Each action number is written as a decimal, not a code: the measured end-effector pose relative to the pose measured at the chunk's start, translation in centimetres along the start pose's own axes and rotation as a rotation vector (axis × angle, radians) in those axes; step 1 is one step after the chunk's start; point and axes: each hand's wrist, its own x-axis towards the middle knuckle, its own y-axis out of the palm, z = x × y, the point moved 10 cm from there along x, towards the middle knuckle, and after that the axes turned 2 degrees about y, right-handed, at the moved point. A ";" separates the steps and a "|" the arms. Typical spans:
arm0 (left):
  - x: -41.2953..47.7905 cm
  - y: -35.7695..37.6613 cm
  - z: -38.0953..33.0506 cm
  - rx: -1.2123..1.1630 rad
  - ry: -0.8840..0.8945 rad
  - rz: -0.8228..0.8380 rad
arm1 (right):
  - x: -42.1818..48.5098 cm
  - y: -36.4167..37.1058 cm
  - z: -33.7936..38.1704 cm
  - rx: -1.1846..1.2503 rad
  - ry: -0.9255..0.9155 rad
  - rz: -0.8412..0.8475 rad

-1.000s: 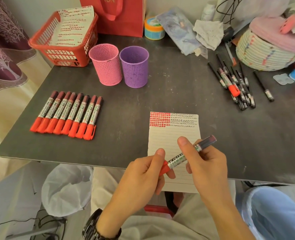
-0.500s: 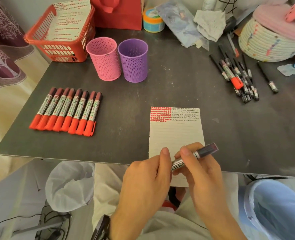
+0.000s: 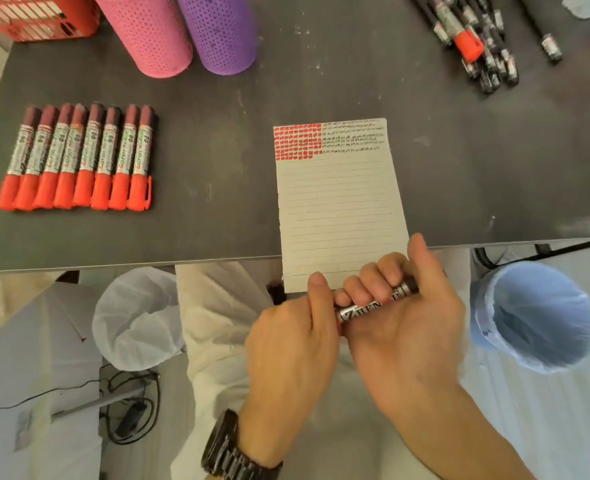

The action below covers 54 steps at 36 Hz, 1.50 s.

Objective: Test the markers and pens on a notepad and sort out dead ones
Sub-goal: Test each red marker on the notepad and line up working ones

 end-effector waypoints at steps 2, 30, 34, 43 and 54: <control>0.5 -0.6 -0.3 0.074 0.007 -0.046 | 0.1 0.3 0.1 0.010 0.004 0.000; 0.7 3.2 2.3 -0.265 -0.138 0.378 | 2.5 2.7 5.6 -0.246 -0.023 0.282; 1.4 0.8 2.5 -0.349 -0.110 0.266 | 3.0 2.8 7.9 -0.259 -0.082 0.281; 5.3 -3.9 -1.8 -0.678 0.128 0.249 | 4.6 2.9 7.2 -0.084 -0.071 0.290; 14.3 -6.9 -3.7 -0.196 0.325 -0.102 | 8.2 4.6 8.5 -0.527 -0.059 0.225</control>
